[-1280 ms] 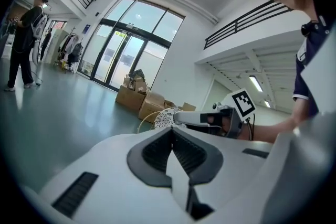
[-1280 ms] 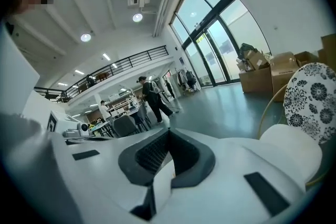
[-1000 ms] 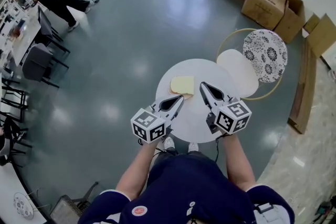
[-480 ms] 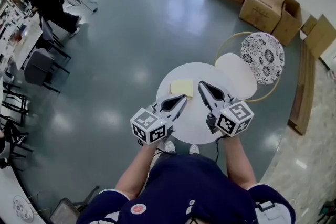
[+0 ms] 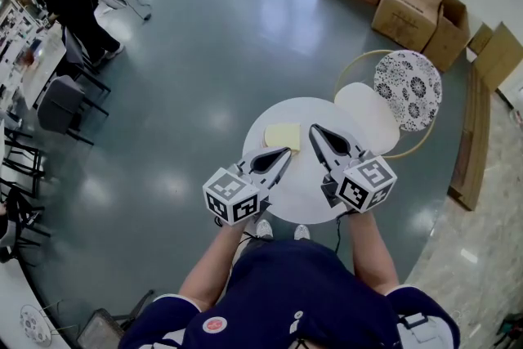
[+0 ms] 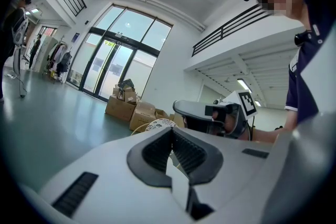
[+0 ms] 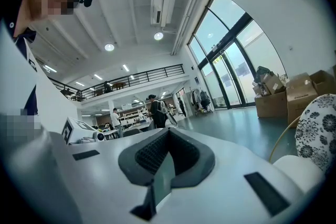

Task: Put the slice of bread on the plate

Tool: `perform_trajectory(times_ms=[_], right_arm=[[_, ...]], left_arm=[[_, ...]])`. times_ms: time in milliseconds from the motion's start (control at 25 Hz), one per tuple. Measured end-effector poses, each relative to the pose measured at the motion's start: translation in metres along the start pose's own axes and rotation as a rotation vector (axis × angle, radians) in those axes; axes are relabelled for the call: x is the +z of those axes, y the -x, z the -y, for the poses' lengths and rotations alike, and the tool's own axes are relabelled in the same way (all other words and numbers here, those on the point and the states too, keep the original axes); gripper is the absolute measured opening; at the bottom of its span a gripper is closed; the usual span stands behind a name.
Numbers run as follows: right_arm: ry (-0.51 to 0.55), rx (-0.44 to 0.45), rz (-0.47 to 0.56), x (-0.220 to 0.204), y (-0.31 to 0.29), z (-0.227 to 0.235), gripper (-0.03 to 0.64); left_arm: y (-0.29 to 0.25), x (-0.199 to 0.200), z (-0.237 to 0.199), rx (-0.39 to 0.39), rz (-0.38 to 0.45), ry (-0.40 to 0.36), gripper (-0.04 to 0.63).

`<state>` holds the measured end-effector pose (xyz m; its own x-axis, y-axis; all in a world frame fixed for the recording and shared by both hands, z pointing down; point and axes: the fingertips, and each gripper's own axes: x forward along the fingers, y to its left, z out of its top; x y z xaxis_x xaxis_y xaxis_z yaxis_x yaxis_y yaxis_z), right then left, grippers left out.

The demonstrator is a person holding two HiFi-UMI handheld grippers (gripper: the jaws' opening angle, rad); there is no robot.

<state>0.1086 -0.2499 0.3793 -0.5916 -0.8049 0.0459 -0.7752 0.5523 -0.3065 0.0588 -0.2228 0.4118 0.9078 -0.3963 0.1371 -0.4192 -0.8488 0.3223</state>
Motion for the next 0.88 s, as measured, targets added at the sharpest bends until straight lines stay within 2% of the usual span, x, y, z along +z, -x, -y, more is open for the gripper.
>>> perform_trajectory(times_ms=[880], right_arm=[[-0.003,-0.002,0.005,-0.004,0.011,-0.008,0.005]], left_arm=[[0.005,-0.01,0.014,-0.001,0.005,0.013,0.006]])
